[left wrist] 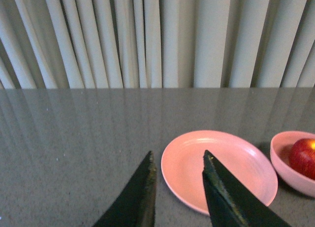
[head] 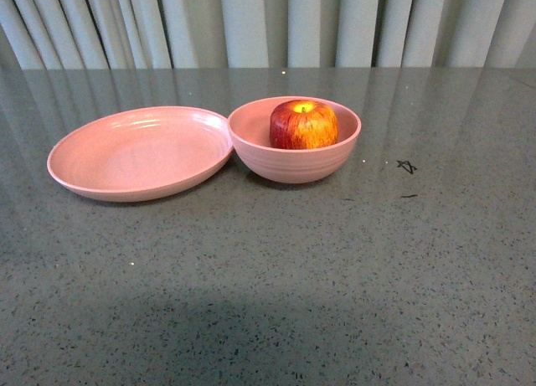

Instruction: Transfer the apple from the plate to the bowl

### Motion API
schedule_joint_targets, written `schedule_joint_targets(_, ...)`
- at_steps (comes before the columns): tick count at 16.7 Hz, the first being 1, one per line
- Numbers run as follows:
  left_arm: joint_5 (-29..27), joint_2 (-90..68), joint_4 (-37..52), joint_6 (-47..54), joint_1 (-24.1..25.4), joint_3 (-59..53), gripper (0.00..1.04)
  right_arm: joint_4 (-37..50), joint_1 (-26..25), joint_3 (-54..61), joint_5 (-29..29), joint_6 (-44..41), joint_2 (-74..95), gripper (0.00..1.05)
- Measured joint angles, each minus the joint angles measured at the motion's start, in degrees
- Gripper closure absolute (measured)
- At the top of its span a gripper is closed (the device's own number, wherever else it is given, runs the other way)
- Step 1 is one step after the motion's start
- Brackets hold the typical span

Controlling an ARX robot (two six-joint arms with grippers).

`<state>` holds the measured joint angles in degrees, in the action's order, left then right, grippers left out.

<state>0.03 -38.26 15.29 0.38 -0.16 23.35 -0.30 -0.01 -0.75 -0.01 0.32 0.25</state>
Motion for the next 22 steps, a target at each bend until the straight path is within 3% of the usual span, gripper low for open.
schedule_joint_targets(7, -0.1, 4.5, 2.3, -0.2, 0.0, -7.3, 1.03, 0.0, 0.0, 0.0, 0.0, 0.0, 0.0, 0.07)
schedule_joint_targets(22, 0.0, 23.8, -3.3, -0.2, 0.0, -20.9, 1.04, 0.0, 0.0, 0.0, 0.0, 0.0, 0.0, 0.07)
